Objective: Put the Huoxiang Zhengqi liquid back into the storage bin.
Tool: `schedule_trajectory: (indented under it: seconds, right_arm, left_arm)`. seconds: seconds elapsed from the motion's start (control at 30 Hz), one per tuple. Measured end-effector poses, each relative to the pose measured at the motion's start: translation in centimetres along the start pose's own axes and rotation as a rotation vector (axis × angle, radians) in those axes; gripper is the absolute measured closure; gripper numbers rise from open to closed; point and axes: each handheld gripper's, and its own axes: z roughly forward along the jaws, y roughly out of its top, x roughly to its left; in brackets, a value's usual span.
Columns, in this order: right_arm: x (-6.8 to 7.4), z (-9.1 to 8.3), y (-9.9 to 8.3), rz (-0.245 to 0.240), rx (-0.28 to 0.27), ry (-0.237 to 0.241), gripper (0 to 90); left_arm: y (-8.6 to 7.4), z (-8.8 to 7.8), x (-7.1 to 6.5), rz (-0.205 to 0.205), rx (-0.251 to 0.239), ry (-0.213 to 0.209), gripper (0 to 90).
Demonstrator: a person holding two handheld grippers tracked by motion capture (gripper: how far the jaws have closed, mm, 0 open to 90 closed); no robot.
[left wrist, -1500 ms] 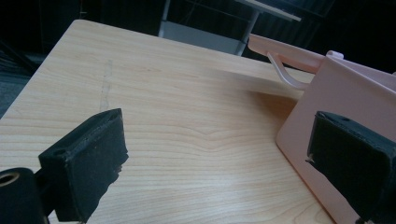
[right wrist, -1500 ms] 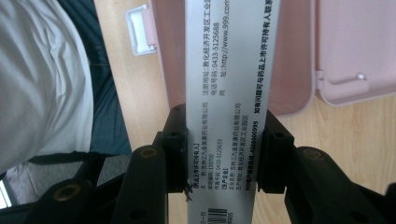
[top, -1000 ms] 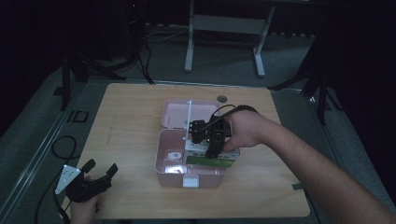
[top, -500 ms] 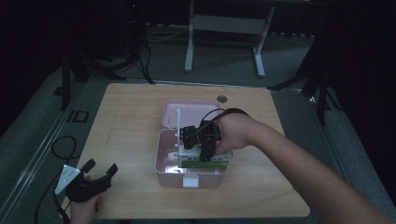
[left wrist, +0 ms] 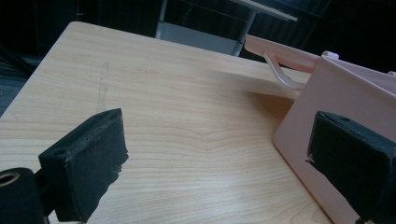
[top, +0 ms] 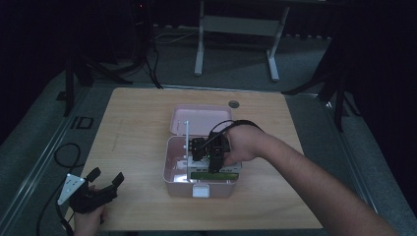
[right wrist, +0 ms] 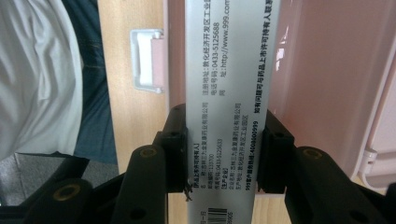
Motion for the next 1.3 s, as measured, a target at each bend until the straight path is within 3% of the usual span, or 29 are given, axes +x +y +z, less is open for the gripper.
schedule_trajectory:
  seconds: [0.57,1.3]
  right_arm:
    - [-0.8,3.2,0.0,0.029,0.004,0.024,61.9]
    - [-1.5,6.7,0.2,0.021,0.021,0.045,61.9]
  left_arm:
    - [0.0,0.0,0.2,-0.01,-0.006,0.001,4.8]
    - [0.0,0.1,0.2,-0.004,0.002,-0.001,4.8]
